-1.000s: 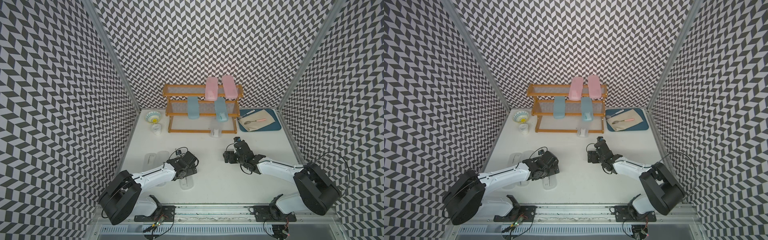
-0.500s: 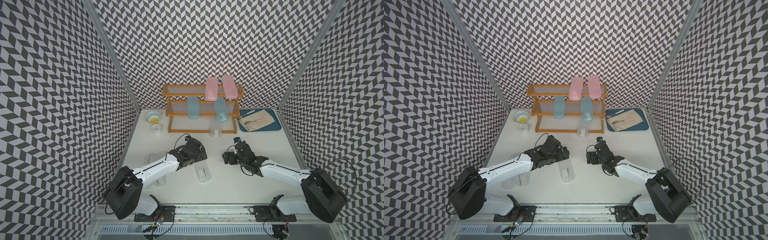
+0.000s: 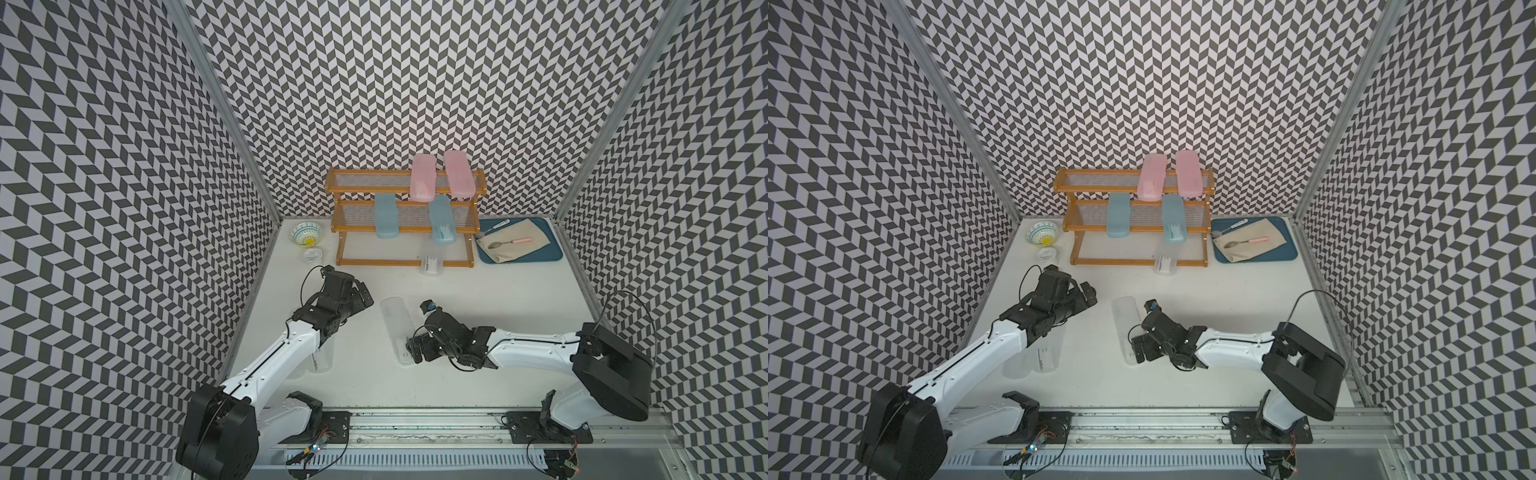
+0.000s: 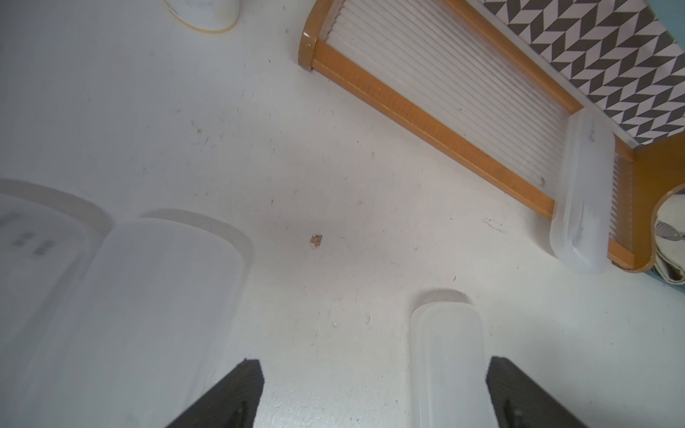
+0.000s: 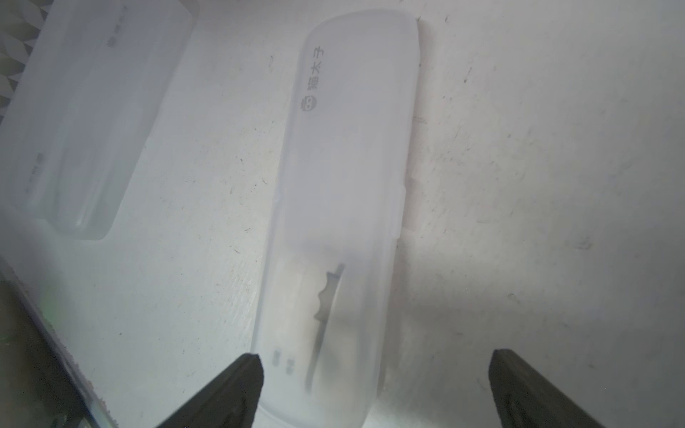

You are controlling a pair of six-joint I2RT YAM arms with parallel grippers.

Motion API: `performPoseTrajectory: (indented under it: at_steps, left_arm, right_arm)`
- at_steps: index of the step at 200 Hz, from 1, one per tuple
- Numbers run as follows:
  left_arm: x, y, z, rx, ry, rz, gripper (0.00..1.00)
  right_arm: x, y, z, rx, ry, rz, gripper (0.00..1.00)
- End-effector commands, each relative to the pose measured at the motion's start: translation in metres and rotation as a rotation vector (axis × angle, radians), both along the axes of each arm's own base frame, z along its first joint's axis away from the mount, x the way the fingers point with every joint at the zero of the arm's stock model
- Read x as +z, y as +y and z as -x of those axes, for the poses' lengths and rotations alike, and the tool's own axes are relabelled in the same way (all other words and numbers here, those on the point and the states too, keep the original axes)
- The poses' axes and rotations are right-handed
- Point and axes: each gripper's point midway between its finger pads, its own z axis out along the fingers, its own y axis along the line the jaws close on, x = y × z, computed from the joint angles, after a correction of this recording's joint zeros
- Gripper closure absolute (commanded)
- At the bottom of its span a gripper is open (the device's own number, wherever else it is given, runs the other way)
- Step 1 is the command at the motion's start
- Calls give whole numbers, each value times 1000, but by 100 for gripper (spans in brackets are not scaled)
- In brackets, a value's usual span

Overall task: Place the pencil cases on the shelf according to color
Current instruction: Move the pencil case to the center of the board, then pick up the pencil case from the center of the board.

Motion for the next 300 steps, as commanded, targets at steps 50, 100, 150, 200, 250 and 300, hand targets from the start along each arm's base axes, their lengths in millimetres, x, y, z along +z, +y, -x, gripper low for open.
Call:
performPoseTrajectory:
  at_steps: [50, 100, 150, 200, 250, 300]
  left_arm:
    - [32, 36, -5, 42, -85, -56, 1]
    - [38, 42, -4, 50, -110, -25, 1]
    - [42, 45, -1, 57, -125, -23, 1]
    - [62, 49, -7, 55, -162, -38, 1]
    - [52, 47, -14, 39, -135, -25, 1]
    - [63, 44, -35, -17, -138, -88, 1]
  right_arm:
    - [-8, 27, 23, -9, 57, 48, 1]
    - [-29, 25, 31, -38, 32, 226, 0]
    - [-43, 23, 31, -70, 36, 292, 4]
    - [-49, 14, 32, -94, 35, 289, 31]
    - [-19, 11, 22, -141, -28, 237, 47]
    - [60, -11, -29, -246, -154, 93, 47]
